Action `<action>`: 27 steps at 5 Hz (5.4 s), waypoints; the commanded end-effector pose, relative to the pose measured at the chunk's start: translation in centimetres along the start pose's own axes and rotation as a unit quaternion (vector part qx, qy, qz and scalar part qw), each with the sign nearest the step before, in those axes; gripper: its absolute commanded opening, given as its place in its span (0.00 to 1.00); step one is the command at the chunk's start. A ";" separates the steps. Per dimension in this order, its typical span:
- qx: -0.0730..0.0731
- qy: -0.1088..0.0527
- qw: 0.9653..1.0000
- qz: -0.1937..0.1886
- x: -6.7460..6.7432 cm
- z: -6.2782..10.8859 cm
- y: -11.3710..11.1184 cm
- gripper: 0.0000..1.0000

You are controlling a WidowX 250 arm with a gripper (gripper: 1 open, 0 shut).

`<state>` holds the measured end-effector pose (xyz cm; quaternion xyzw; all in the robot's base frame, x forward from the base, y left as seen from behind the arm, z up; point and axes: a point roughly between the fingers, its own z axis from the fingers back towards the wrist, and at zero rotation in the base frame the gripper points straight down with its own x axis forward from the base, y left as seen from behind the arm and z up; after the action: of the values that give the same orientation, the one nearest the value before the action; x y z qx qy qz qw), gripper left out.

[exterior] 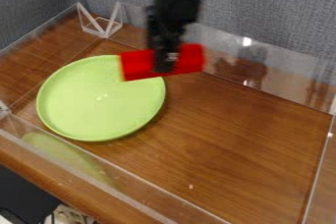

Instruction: Move the red object from the green plate to the table

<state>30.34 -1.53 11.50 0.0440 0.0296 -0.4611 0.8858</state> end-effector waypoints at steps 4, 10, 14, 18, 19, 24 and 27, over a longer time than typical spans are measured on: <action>0.013 -0.029 0.982 -0.186 5.8 -0.6 -3.1 0.00; -0.039 -0.097 0.970 -0.217 10.1 -7.3 -7.0 0.00; -0.105 -0.087 0.953 -0.269 7.6 -7.8 -3.8 0.00; -0.117 -0.077 0.966 -0.218 6.7 -5.3 -4.6 1.00; -0.111 -0.065 0.974 -0.184 5.2 -3.5 -3.9 1.00; -0.052 0.003 0.974 -0.219 6.0 -0.4 -2.5 1.00; -0.025 0.002 0.966 -0.258 7.2 0.6 -1.8 1.00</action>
<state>32.37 -8.03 9.65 -0.0010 0.0803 -0.6688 0.7391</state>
